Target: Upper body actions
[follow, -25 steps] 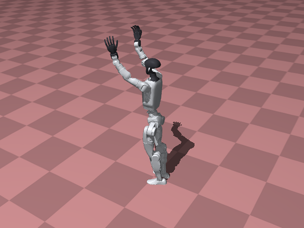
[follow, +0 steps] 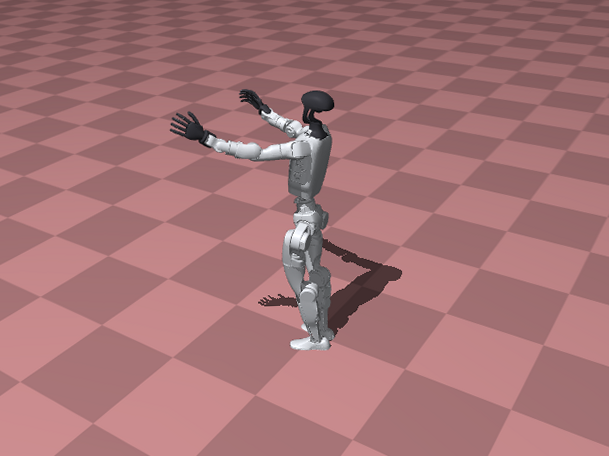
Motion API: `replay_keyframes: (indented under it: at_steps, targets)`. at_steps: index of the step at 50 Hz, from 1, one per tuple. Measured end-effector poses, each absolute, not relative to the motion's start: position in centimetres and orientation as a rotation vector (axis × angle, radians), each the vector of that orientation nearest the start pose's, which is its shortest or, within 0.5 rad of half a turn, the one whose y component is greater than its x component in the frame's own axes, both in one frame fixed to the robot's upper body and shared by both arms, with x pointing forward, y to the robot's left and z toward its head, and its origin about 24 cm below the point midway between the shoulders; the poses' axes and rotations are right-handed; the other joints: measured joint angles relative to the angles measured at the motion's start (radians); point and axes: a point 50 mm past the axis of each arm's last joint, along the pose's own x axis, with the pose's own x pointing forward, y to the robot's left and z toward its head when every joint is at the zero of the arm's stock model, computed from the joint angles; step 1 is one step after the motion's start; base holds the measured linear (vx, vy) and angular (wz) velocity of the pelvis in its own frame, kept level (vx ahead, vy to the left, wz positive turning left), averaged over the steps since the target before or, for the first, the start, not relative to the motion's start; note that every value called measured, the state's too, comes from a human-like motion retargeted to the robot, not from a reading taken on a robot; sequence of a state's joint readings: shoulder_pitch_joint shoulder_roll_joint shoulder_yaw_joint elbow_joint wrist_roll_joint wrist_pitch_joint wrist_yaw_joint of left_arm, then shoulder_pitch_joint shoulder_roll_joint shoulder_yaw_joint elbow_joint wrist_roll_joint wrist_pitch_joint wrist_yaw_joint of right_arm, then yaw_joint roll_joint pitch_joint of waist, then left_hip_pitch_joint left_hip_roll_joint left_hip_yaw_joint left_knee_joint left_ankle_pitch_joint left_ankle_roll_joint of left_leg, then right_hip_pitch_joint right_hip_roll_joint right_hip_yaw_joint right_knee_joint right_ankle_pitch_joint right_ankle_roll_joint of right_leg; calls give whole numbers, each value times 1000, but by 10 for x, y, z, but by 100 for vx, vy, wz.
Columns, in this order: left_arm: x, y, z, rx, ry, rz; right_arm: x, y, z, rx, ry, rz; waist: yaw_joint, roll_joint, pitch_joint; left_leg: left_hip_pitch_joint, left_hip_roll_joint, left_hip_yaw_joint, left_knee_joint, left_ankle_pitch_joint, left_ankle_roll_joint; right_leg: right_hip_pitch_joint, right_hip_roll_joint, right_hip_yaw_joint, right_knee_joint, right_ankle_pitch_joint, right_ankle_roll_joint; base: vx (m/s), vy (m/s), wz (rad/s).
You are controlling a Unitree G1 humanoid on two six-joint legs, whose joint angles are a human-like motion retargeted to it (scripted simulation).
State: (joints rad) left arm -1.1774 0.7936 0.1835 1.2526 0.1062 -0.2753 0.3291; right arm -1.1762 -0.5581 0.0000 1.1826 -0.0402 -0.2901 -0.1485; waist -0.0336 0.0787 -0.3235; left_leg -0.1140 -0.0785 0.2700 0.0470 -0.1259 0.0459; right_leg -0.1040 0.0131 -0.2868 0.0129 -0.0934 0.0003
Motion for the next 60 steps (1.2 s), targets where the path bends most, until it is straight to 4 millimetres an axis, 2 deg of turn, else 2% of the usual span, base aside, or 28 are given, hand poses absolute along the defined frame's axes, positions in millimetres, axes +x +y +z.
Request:
replay_keyframes:
  at_steps: [2, 4, 6, 8, 10, 13, 15, 18, 21, 23, 25, 29, 30, 32, 33, 35, 37, 38, 41, 45, 48, 52, 60]
  targets:
    - [346, 382, 219, 448, -180, 808, 399, -266, 185, -450, -182, -305, -3, -1, 17, 12, 1, 5, 0, 1, 0, 10, 1, 2, 0, 3, -2, -7, 1, -13]
    - [332, 391, 160, 462, 31, 791, 385, -268, 130, -453, -39, -251, -8, 1, 33, 17, 3, 3, 1, 4, 1, 16, 2, 1, 0, 6, -3, -8, 0, 2]
    - [309, 394, 99, 459, 256, 759, 365, -267, 78, -441, 86, -199, -15, 4, 47, 16, 4, -2, 0, 7, 2, 17, 3, -4, -1, 7, -2, -6, -2, 12]
    - [281, 393, 47, 447, 446, 722, 341, -265, 35, -416, 201, -175, -26, 5, 57, 13, 4, -8, 0, 10, 3, 17, 2, -9, -3, 8, -2, -1, -3, 8]
    - [234, 388, -13, 420, 673, 662, 305, -262, -17, -402, 354, -146, -42, 1, 71, 12, 0, -14, -1, 12, 3, 18, -2, -15, -4, 9, -2, -4, -7, 15]
    - [161, 363, -83, 344, 981, 575, 246, -253, -78, -431, 587, -64, -55, -9, 99, 21, -4, -16, -2, 12, 3, 26, -6, -17, -4, 9, -1, 0, -7, 4]
    - [110, 339, -119, 284, 1190, 496, 204, -246, -111, -478, 760, 13, -61, -17, 130, 35, -4, -14, -2, 11, 4, 38, -7, -16, -2, 10, -1, 3, -7, -5]
    - [35, 299, -151, 175, 1517, 300, 141, -235, -146, -558, 1025, 167, -80, -27, 177, 56, -4, -10, -3, 9, 4, 54, -6, -12, -1, 11, 0, 0, -8, -10]
    - [-25, 250, -165, 50, 1845, 84, 75, -229, -168, -601, 1356, 329, -91, -35, 206, 67, 0, -1, -7, 7, 4, 58, -4, -4, 2, 12, 1, -2, -6, -17]
    - [-50, 212, -168, -20, 1976, 33, 32, -225, -172, -575, 1599, 366, -91, -36, 210, 67, 3, 6, -10, 6, 4, 51, -2, 3, 4, 13, 2, 3, -2, -20]
    - [-71, 172, -169, -116, 2034, 61, -6, -217, -172, -458, 1764, 348, -84, -35, 205, 62, 5, 14, -12, 3, 3, 40, -1, 8, 4, 15, 2, 7, 1, -20]
    - [-98, 103, -163, -427, 2071, 133, -62, -198, -169, -144, 1902, 240, -89, -44, 196, 40, 18, -9, 17, -10, -18, 35, -27, -13, 12, 3, 19, 7, 1, 31]
    - [-101, 91, -160, -508, 2070, 145, -71, -193, -168, -84, 1918, 218, -99, -48, 189, 24, 36, -27, 47, -26, -42, 34, -56, -28, 25, -12, 40, 4, -2, 105]
    - [-103, 79, -158, -697, 2044, 268, -83, -185, -167, -7, 1936, 179, -125, -38, 180, 8, 43, -73, 68, -38, -45, 28, -78, -70, 46, -25, 65, 6, -4, 85]
    - [-98, 76, -159, -805, 1983, 335, -88, -184, -166, 9, 1940, 154, -116, -36, 177, 8, 44, -69, 65, -38, -42, 26, -76, -64, 51, -30, 68, 0, 0, 0]
    - [-93, 83, -162, -911, 1896, 426, -89, -183, -166, 35, 1931, 96, -95, -29, 182, 18, 40, -51, 44, -26, -24, 30, -62, -43, 50, -28, 71, 1, -4, -33]
    - [-94, 97, -163, -876, 1899, 382, -83, -186, -167, 52, 1910, 72, -93, -41, 198, 27, 21, -54, 27, -4, -13, 36, -48, -46, 30, -5, 46, 0, 0, 0]
    - [-95, 106, -163, -820, 1914, 307, -78, -190, -168, 46, 1897, 83, -76, -47, 206, 35, 10, -40, 14, 8, -3, 40, -31, -34, 18, 5, 27, 2, 0, -32]
    - [-97, 139, -164, -570, 1962, 121, -58, -203, -169, -65, 1847, 133, -59, -49, 207, 41, 7, -28, 6, 10, -1, 45, -22, -25, 8, 7, 19, 0, 0, -19]
    - [-93, 171, -167, -277, 1981, 108, -32, -220, -171, -266, 1764, 155, -57, -51, 209, 43, 5, -26, 6, 11, -1, 48, -23, -23, 8, 9, 18, 0, 0, 0]
    - [-87, 176, -168, -234, 1958, 116, -19, -223, -172, -315, 1715, 175, -53, -54, 212, 48, 3, -24, 5, 10, 1, 52, -22, -22, 7, 9, 16, 0, 0, 0]
    - [-83, 170, -169, -278, 1948, 79, -14, -219, -173, -286, 1694, 180, -54, -55, 209, 48, 2, -25, 6, 9, 1, 53, -23, -22, 7, 8, 17, 0, 0, 0]
    - [-84, 157, -168, -260, 1961, -77, -34, -207, -173, -259, 1759, 260, -76, -50, 210, 64, -6, -50, -4, 4, 6, 61, -20, -47, 5, 3, 19, 0, 0, 16]
